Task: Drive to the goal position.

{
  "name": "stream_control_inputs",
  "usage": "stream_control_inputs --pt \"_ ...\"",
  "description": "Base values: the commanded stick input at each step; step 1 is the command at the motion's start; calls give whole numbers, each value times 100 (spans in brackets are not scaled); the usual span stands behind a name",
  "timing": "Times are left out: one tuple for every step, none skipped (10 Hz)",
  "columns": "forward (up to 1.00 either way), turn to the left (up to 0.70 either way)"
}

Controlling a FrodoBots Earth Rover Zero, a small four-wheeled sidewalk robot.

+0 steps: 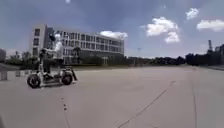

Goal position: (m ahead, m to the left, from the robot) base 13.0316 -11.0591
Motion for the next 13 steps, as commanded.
stream_control_inputs --pt "70 0" --pt "70 -18" --pt "70 -35" --pt "70 -35" --pt "70 -35" --pt "70 -35" --pt "70 -35" --pt "70 -35" --pt "70 -16" --pt "70 0" --pt "70 0" --pt "70 0" --pt "70 0"
